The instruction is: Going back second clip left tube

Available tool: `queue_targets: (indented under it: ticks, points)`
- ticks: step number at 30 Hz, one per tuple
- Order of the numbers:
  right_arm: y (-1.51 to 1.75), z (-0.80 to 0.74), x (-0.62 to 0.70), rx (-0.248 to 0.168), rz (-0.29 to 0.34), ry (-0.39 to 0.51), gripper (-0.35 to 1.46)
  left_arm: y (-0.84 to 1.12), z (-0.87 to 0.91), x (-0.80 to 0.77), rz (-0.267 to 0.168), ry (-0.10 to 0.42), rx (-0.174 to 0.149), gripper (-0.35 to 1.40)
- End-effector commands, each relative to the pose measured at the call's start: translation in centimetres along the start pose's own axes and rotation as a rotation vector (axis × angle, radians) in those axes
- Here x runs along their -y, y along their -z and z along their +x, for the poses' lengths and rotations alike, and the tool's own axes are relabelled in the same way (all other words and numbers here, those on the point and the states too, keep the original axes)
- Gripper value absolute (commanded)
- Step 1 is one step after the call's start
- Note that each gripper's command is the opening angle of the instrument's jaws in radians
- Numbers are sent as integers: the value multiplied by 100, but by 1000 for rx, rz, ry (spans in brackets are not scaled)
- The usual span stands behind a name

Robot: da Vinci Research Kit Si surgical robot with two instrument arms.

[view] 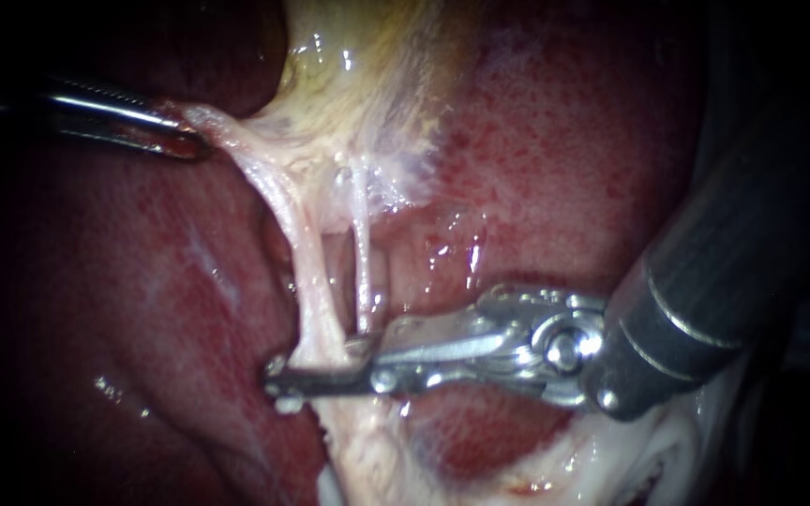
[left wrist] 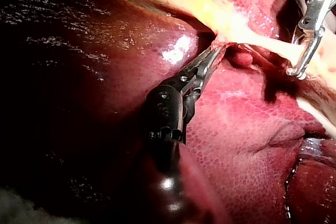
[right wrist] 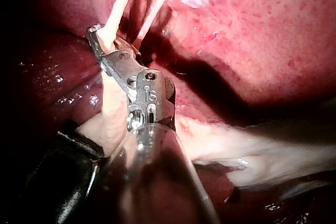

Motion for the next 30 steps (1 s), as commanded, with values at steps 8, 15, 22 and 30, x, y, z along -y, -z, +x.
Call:
queue_targets:
  ticks: [8, 15, 22, 30]
  points:
    - [-15, -9, -35, -18, -50, 199, 49, 1, 0, 0, 0, 0, 3, -35]
    - [11, -19, -46, -31, -112, 406, 50, 3, -1, 1, -1, 0, 3, -35]
    - [66, -20, -32, -28, -124, 525, 50, 4, -1, 2, -2, -1, 3, -35]
    - [141, -18, -19, -28, -153, 617, 50, 4, -1, 3, -2, 0, 3, -35]
